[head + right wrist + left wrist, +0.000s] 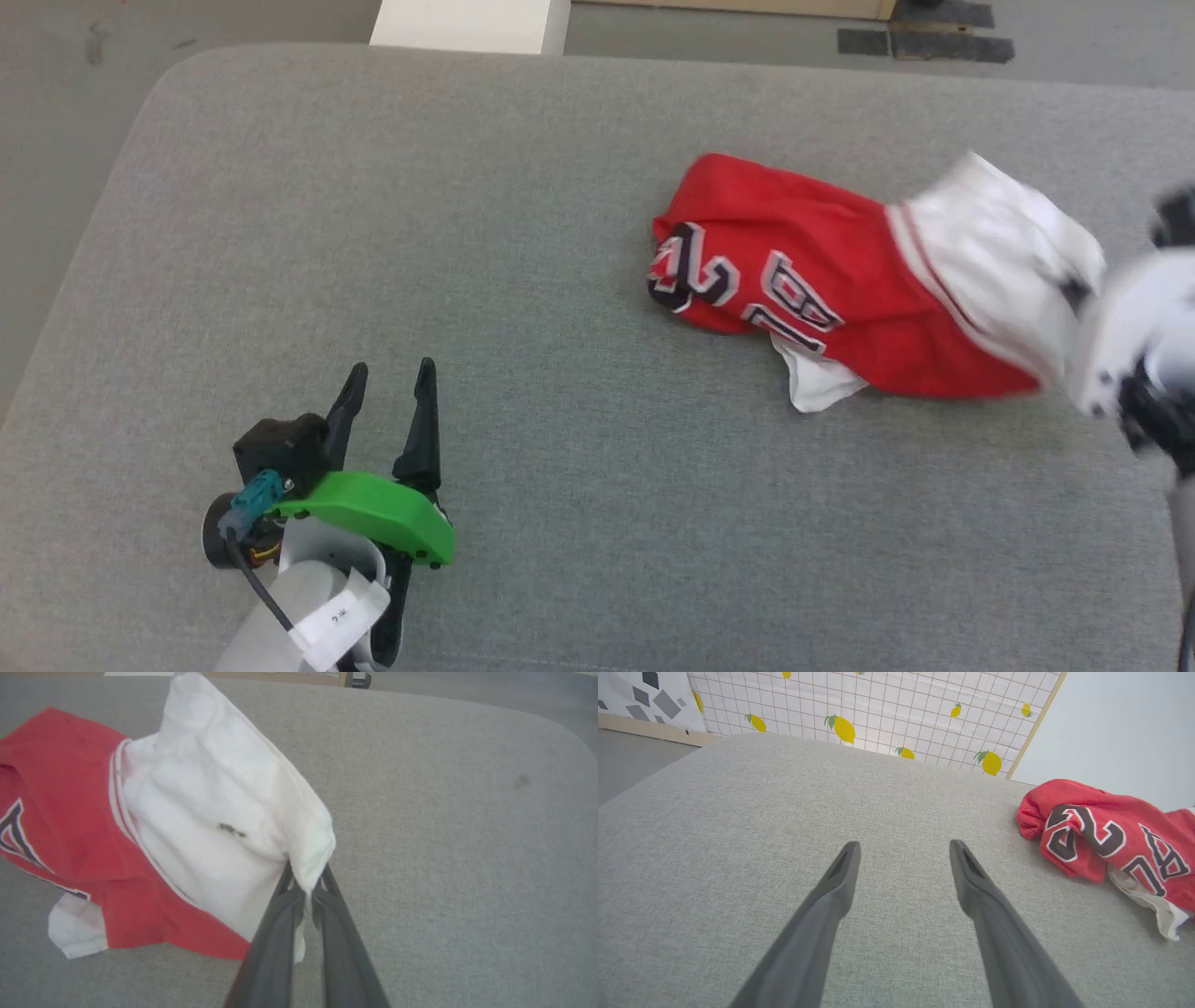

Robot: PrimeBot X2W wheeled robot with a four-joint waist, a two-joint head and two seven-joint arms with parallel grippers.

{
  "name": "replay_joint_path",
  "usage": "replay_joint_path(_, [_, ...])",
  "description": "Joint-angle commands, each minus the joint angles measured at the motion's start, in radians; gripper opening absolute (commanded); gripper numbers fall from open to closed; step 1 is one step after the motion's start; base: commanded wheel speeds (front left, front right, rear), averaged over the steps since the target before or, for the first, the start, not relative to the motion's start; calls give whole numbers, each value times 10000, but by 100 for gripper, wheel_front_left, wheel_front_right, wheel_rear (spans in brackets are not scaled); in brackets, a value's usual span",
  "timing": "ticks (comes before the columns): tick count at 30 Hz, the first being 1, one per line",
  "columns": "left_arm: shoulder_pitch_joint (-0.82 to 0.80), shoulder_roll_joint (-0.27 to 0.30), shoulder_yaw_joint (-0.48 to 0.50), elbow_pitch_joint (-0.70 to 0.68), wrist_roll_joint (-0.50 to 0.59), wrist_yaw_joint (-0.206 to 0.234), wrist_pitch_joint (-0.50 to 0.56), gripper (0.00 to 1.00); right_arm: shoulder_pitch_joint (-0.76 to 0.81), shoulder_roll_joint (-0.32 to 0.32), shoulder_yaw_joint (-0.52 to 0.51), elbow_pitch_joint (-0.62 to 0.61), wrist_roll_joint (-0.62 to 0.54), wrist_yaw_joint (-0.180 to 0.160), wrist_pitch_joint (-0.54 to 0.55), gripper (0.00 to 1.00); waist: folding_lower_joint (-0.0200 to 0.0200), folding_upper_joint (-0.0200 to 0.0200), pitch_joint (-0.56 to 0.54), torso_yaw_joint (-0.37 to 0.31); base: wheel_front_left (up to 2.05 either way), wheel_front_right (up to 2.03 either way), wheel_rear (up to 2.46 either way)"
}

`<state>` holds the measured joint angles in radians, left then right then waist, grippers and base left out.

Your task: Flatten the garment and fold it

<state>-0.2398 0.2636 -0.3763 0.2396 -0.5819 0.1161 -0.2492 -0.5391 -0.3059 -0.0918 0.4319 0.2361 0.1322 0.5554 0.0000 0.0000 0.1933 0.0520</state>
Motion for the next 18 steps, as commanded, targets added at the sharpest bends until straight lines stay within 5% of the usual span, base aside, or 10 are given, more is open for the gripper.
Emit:
replay_joint_path(1, [119, 67, -29, -55, -10, 18, 15, 100, 619, 100, -484, -85, -119, -15, 111, 0, 0, 0, -174, -138, 0, 0, 0])
replay_joint_path(10, [172, 109, -65, -130, -117, 50, 147, 100, 3213, 1545, -2398, -782, -427, -15, 733, 0, 0, 0, -129, -150, 0, 0, 0])
replay_joint_path(11, [164, 119, -73, -137, -121, 53, 165, 100, 3300, 1686, -2482, -959, -406, -15, 611, 38, 0, 0, -122, -151, 0, 0, 0])
replay_joint_path(12, [160, 124, -77, -141, -128, 54, 173, 100, 3351, 1774, -2521, -1110, -368, -15, 475, 100, 0, 0, -123, -152, 0, 0, 0])
replay_joint_path(18, [225, 156, -120, -90, -183, 50, 217, 100, 3378, 2103, -2939, -2353, -58, -15, -1268, 100, 0, 0, -381, -189, 0, 0, 0])
